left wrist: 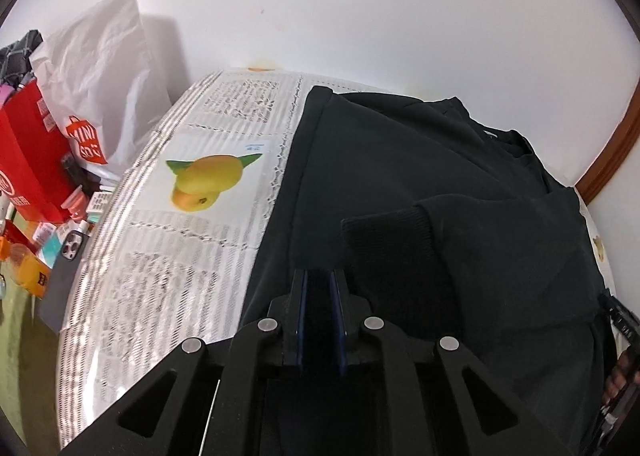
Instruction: Fold small clothes
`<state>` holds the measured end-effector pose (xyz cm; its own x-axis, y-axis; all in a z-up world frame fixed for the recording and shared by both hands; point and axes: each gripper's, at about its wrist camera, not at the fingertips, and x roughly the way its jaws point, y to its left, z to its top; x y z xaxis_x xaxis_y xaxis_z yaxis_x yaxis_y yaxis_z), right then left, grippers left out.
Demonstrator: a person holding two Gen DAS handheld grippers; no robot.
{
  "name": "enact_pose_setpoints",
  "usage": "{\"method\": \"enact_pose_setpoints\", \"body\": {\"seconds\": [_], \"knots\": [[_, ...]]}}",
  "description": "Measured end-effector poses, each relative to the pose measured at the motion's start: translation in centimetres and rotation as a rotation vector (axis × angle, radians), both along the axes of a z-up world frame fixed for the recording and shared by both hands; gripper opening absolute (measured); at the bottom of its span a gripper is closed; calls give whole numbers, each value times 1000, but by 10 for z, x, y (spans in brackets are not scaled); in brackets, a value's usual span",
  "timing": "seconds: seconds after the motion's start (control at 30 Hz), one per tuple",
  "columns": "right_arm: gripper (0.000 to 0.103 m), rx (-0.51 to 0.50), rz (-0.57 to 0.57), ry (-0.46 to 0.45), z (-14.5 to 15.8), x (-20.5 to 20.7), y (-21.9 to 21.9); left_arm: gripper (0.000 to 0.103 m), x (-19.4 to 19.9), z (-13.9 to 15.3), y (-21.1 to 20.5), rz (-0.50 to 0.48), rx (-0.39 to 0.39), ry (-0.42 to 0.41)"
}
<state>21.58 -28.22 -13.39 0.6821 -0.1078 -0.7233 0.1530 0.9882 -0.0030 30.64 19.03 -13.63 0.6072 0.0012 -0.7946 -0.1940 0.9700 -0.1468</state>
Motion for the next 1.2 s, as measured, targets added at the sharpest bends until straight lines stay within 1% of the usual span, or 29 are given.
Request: {"method": "enact_pose_setpoints", "body": {"seconds": [0.03,0.17,0.23,0.37,0.47,0.5,0.57,0.6,0.67,0.73,0.8,0.9,1.03,1.13,1.2], "knots": [[62,6,-2,-7,3,-6,-2,14,-4,2,0,-3,4,-6],[62,0,-20,-45,16,-35,-9,14,-25,10,-2,-18,26,-31],[62,1,-29,-34,19,-53,-16,14,-36,12,-3,-20,31,-33],[62,20,-29,6,14,-87,-27,14,-64,13,-5,-26,22,-34],[62,32,-32,28,3,-116,-33,14,-85,10,-8,-42,14,-25],[62,32,-29,42,-2,-127,-34,15,-94,8,-9,-41,24,-17],[63,25,-32,56,-11,-144,-36,31,-107,4,-13,-49,34,1],[63,27,-39,62,-17,-153,-37,34,-116,1,-14,-56,31,1],[63,43,-39,72,-27,-171,-39,46,-130,-3,-17,-66,38,6],[63,56,-42,76,-35,-183,-41,50,-143,-8,-20,-68,51,11],[64,79,-40,68,-42,-196,-42,50,-157,-16,-25,-73,61,37],[64,95,-20,47,-44,-211,-41,50,-176,-25,-27,-76,42,58],[64,132,19,32,-46,-226,-35,50,-201,-28,-34,-98,38,43],[64,121,20,14,-47,-227,-29,50,-209,-28,-40,-117,20,44],[63,112,14,0,-47,-223,-23,50,-212,-29,-45,-114,29,46]]}}
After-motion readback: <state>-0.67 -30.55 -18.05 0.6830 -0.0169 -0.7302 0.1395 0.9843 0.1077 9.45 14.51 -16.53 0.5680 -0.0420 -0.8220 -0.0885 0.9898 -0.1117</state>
